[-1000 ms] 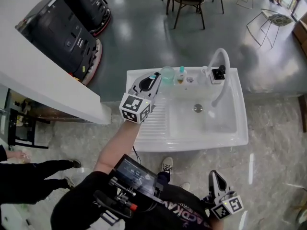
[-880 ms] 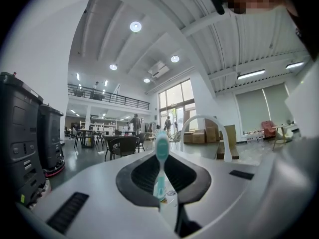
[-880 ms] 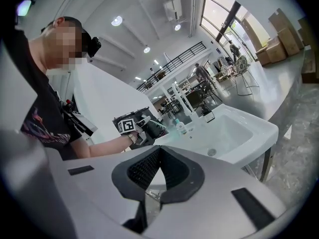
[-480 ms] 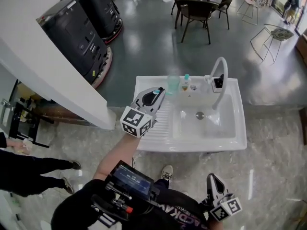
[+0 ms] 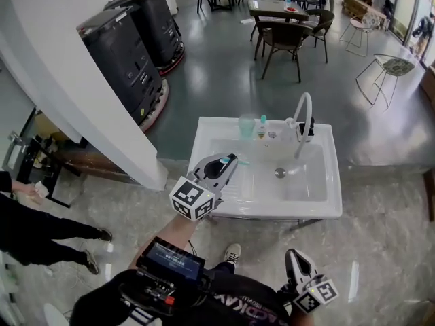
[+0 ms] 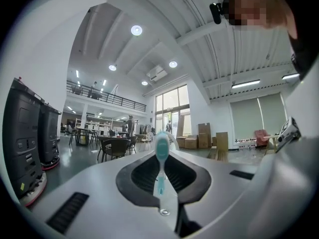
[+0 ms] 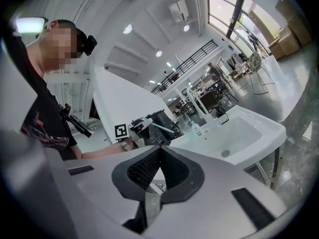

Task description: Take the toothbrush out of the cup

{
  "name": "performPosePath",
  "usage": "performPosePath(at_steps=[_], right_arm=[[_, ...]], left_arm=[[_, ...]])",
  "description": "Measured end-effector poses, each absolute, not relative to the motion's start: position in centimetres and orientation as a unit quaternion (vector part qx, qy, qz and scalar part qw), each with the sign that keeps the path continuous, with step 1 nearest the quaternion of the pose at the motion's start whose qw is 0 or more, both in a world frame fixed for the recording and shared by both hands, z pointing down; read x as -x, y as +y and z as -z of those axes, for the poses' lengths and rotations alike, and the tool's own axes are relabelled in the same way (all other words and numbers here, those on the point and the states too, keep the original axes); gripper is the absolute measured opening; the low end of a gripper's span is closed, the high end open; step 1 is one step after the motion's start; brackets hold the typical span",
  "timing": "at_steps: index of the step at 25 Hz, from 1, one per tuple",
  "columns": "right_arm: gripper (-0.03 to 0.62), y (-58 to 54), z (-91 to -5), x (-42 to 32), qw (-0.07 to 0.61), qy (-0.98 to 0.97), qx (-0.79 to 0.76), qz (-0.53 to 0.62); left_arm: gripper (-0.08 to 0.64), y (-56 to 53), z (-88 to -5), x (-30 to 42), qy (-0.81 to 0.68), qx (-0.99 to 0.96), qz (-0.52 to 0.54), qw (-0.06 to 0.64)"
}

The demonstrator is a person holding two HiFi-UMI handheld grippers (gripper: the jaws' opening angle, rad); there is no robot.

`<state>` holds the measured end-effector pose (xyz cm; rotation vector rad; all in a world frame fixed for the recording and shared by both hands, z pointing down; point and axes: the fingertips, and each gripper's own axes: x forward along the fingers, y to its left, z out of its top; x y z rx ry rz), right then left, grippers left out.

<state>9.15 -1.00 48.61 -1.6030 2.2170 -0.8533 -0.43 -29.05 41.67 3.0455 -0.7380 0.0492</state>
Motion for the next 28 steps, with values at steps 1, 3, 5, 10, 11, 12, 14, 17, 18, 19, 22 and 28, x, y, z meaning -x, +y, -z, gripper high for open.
performPosePath(at_steps=[1,3,5,10,11,12,14,17,18,19,22,28], right_arm=[[0.009,-0.8,-48.4,-9.1,0.137,0.771,0.549,0.294],[0.009,-0.2,-48.0,-9.1,0.131,0.78,0.539,0.288],[0.009,0.4,-47.7,-9.2,0.126,0.788,0.532,0.284],[0.009,2.3,-47.3,-9.6,0.129,0.798,0.518,0.281],[0.009,2.7,-47.2,-9.8,0.128,0.8,0.515,0.28],[0.009,3.2,-47.1,-10.0,0.128,0.802,0.512,0.28],[0.009,4.2,-46.9,-10.2,0.126,0.808,0.505,0.277],[0.009,5.8,-46.7,-10.3,0.126,0.815,0.495,0.275],[0.009,6.3,-46.6,-10.3,0.126,0.817,0.492,0.274],[0.009,6.8,-46.6,-10.3,0.127,0.819,0.488,0.274],[0.009,8.3,-46.6,-9.7,0.127,0.826,0.475,0.277],[0.009,10.2,-46.7,-8.4,0.138,0.836,0.449,0.283]], left_arm=[[0.031,-28.3,-41.5,0.6,-0.237,-0.971,-0.015,0.005],[0.031,-26.7,-41.1,0.9,-0.239,-0.971,-0.013,0.008],[0.031,-25.3,-40.8,1.1,-0.241,-0.97,-0.012,0.01],[0.031,-21.9,-40.5,1.9,-0.25,-0.968,-0.009,0.017],[0.031,-21.1,-40.6,1.9,-0.252,-0.968,-0.009,0.018],[0.031,-20.2,-40.6,1.9,-0.253,-0.967,-0.009,0.019],[0.031,-18.4,-40.6,2.0,-0.257,-0.966,-0.009,0.021],[0.031,-15.6,-40.7,2.4,-0.261,-0.965,-0.01,0.023],[0.031,-14.7,-40.7,2.5,-0.263,-0.964,-0.01,0.023],[0.031,-13.7,-40.6,2.7,-0.265,-0.964,-0.01,0.022],[0.031,-11.2,-40.4,3.6,-0.274,-0.961,-0.011,0.018],[0.031,-6.1,-40.8,5.2,-0.281,-0.959,-0.02,0.023]])
